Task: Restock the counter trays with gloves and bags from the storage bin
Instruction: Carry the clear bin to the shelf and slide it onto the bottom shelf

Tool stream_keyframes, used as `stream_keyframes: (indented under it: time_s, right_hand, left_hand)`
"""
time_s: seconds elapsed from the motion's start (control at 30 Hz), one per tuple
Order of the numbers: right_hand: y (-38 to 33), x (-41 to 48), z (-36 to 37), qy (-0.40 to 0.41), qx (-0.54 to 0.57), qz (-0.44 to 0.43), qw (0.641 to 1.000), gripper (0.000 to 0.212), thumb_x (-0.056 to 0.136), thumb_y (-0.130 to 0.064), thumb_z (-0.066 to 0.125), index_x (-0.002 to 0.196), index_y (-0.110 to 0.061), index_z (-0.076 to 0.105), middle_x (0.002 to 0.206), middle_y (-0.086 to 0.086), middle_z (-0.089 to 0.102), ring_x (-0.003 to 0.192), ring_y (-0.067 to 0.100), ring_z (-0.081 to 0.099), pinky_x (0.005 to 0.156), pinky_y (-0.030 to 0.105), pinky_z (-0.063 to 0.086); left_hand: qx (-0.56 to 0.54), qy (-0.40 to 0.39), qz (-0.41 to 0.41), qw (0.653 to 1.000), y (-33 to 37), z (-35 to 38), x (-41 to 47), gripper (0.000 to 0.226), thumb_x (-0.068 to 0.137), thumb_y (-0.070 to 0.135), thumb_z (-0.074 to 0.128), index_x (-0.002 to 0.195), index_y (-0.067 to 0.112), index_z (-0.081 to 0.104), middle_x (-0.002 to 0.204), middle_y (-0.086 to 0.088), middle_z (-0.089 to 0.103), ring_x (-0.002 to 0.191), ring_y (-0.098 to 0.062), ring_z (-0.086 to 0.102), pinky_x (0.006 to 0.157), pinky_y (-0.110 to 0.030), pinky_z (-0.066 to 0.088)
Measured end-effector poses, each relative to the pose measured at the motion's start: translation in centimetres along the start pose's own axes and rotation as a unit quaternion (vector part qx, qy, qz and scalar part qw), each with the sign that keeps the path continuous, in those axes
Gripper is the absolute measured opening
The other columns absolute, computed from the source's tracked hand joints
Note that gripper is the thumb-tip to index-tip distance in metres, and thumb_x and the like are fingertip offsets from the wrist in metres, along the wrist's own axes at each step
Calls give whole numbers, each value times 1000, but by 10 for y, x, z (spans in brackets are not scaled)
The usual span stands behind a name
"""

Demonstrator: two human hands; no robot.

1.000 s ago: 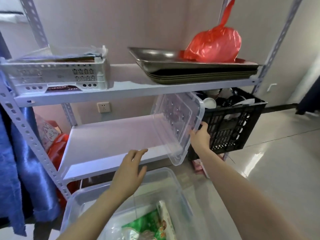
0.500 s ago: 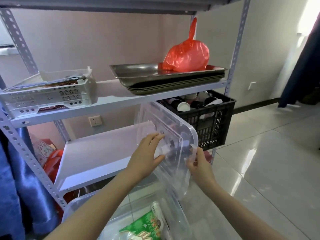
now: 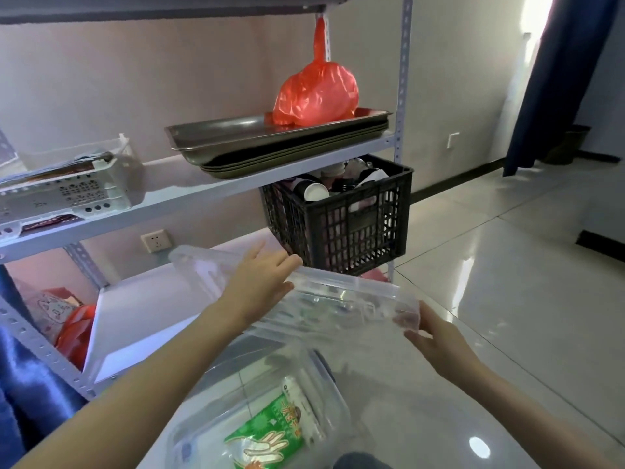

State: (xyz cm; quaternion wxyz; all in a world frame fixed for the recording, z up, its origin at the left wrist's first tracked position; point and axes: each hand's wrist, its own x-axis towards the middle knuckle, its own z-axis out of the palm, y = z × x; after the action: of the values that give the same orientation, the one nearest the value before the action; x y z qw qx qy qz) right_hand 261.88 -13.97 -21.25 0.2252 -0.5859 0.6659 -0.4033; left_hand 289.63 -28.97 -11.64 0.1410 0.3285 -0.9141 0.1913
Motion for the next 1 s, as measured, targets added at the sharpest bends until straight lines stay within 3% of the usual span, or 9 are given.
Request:
stream_keyframes:
  time_s: [0.07,0.13,0.23,0.33,0.5,0.63,0.73,0.8,1.0]
  right_hand:
    - [6,4,-3,20,16,10,1000,30,86,-6,66,106,-27,59,100,-6,67,95,12,63,70,0,41]
    - [8,12,-3,34,70,60,995,24,85,-12,69,105,-25,62,108,-5,64,98,13,61,71,6,45]
    - [10,27,-2,-6,241,206,948,22,92,-11,60,113,-17,62,117,13,63,99,23,65,79,32,56]
    - [-3,41,10,-44,374,264,888,22,96,-22,55,108,-5,63,110,21,67,98,27,69,72,36,61]
    - [-30,54,69,-126,256,223,932,39,80,-17,74,98,16,62,87,13,55,80,26,52,73,37,44]
    - [-28,56,111,-140,188,235,943,31,76,-1,73,105,5,64,95,17,61,85,29,60,77,39,48]
    - [-15,48,142,-164,63,223,959,59,73,-8,76,128,-1,55,121,16,60,109,31,61,91,39,50]
    - [-4,38,162,-164,35,223,960,69,72,-7,76,136,-5,49,134,16,55,116,28,58,92,39,51]
    - [19,16,204,-165,-8,203,965,72,73,-2,74,139,-10,46,133,12,58,122,26,55,87,30,46]
  left_hand:
    - [-11,37,21,999,4,2,-17,37,66,17,83,96,13,62,81,-7,64,71,-29,63,64,-36,50]
    - [-4,61,32,998,7,8,-39,33,69,16,78,94,14,57,76,-7,59,64,-29,58,53,-33,44]
    - [30,90,28,995,7,20,-75,28,74,7,67,96,15,52,75,-7,55,61,-28,51,50,-32,38]
    - [26,93,8,995,7,29,-109,24,77,3,51,98,14,53,76,-7,56,61,-27,49,51,-32,37]
    - [-13,24,-28,999,17,40,-152,40,59,-4,74,94,11,61,78,-7,60,64,-27,56,54,-32,44]
    - [-117,-94,-36,988,5,44,-197,42,66,37,77,101,22,59,85,4,59,71,-17,57,58,-25,44]
    - [-184,-220,-162,944,-9,56,-249,61,63,73,62,111,37,55,97,19,51,87,-3,52,76,-22,44]
    - [-255,-219,-285,898,-20,69,-287,63,64,77,60,116,41,53,106,23,49,98,2,50,88,-21,41]
    - [-213,-169,-602,751,-40,107,-383,61,84,27,69,138,12,44,131,-23,50,116,-38,51,99,-43,39]
